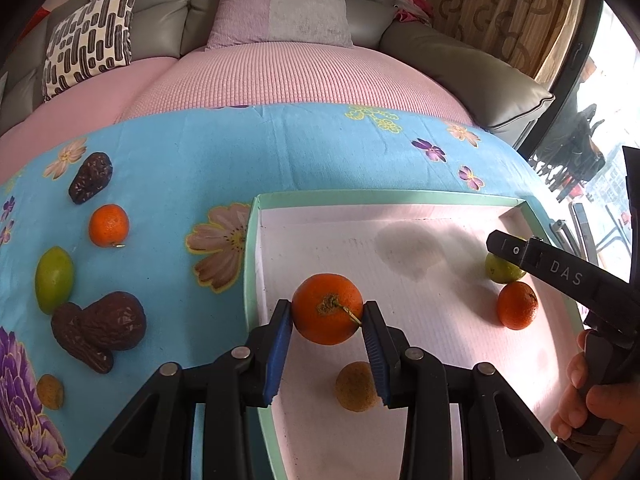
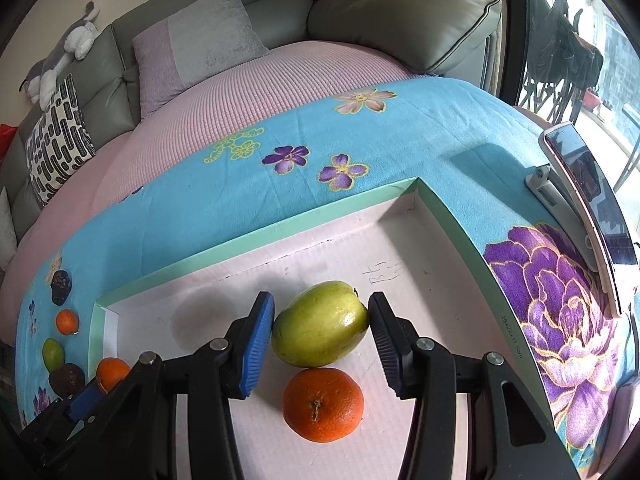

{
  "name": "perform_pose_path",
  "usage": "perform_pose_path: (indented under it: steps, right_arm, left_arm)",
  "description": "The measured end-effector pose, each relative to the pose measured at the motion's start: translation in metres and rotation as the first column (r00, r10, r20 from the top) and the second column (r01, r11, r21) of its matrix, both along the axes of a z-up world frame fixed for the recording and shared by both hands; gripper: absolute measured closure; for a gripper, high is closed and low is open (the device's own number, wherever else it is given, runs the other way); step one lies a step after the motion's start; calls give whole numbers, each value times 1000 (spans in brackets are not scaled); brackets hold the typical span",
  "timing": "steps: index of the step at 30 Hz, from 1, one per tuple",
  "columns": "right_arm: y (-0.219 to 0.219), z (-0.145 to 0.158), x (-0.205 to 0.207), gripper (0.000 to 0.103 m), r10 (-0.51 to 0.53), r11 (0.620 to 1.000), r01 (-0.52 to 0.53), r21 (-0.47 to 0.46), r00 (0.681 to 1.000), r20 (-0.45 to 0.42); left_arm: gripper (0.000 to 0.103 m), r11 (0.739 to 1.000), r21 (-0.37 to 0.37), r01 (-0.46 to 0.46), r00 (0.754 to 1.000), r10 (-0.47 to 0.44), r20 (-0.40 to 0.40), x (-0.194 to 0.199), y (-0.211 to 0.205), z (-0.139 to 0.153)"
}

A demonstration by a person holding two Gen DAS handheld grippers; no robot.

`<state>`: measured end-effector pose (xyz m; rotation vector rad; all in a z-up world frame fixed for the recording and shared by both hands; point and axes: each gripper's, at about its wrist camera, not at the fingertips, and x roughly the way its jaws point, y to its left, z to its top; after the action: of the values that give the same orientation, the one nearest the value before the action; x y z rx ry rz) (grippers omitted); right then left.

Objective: Organize fruits
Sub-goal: 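Carry both fruits over the white tray and open both tools to release, then move both open tools back toward the remaining fruits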

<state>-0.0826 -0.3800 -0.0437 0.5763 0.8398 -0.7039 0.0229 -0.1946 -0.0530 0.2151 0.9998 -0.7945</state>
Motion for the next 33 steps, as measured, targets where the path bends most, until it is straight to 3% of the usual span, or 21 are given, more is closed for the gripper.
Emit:
perform_pose_path:
  steps: [9, 14, 23, 27, 30, 33]
  right_arm:
    - [3, -1, 3, 50, 9, 1000, -10, -14, 999, -31]
    - [5, -1, 6, 41, 27, 1000, -28, -12, 999, -41]
    - [15, -1, 15, 23, 85, 996, -87, -37, 994, -70]
    - [14, -2, 15, 22, 85, 996, -87, -27, 995, -60]
    - [11, -5, 12, 18, 76, 997, -76, 4, 996, -48]
    - [9, -7, 11, 15, 80, 997, -79, 20, 996, -37]
  left_arm:
    - [62, 1000, -27, -3, 1000, 3, 6, -1, 4, 8]
    - [56, 999, -36, -3, 1000, 3, 22, -1, 9, 17]
    - [27, 997, -62, -38, 995, 43, 91, -1, 20, 40]
    - [23, 993, -66, -98, 989, 104, 106, 9, 32, 44]
    - [11, 985, -54, -163, 978, 169, 125, 19, 44, 44]
    - [7, 970, -40, -239, 963, 242, 121, 30, 58, 40]
